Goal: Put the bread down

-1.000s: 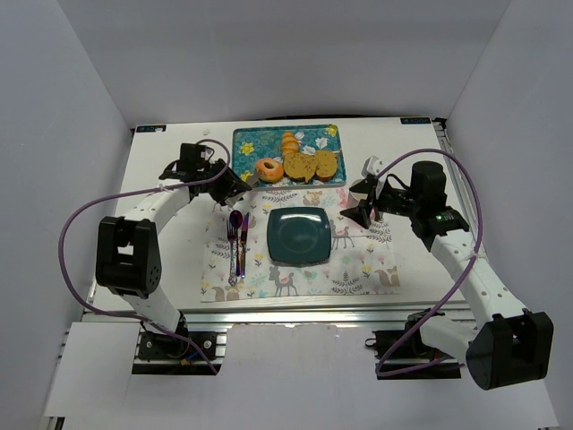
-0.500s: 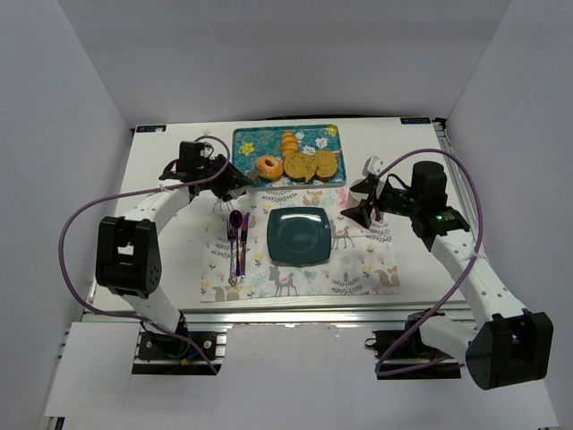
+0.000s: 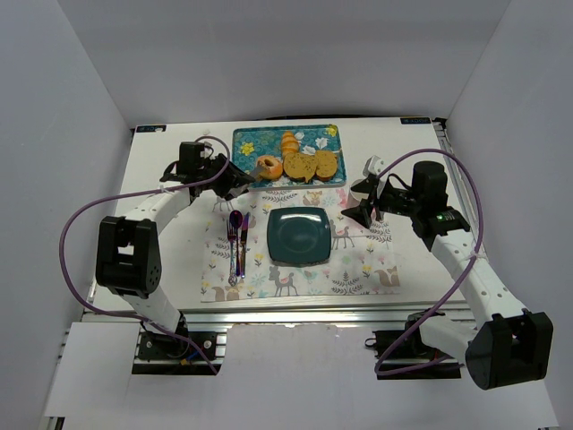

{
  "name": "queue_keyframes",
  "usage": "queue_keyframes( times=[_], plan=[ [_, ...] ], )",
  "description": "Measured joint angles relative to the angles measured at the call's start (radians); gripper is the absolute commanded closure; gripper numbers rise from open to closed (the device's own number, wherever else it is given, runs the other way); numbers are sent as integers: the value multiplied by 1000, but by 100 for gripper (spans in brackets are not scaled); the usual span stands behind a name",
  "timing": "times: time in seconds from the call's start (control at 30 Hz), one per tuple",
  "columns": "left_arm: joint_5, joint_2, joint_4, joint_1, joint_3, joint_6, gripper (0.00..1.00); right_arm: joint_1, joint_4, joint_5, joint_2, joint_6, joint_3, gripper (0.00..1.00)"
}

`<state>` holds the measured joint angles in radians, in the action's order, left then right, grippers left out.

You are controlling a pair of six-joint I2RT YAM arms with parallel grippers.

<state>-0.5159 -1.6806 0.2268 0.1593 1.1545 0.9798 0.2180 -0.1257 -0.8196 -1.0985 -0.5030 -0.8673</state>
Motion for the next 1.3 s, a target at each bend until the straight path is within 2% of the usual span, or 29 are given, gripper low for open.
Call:
queue_keyframes(
  times=[0.63,1.07,1.23,1.3],
  plan=[
    [1,0,61,0,-2,-26,45,-2,0,-4,0,-1,0,27],
    [-4,-41,26,0,0,-9,45,-2,0,-7,0,-1,0,27],
    [-7,-64,15,0,0,2,46,-2,0,-7,0,-1,0,27],
    [-8,-70,9,0,0,8,50,-3,0,-7,0,-1,0,27]
  ],
)
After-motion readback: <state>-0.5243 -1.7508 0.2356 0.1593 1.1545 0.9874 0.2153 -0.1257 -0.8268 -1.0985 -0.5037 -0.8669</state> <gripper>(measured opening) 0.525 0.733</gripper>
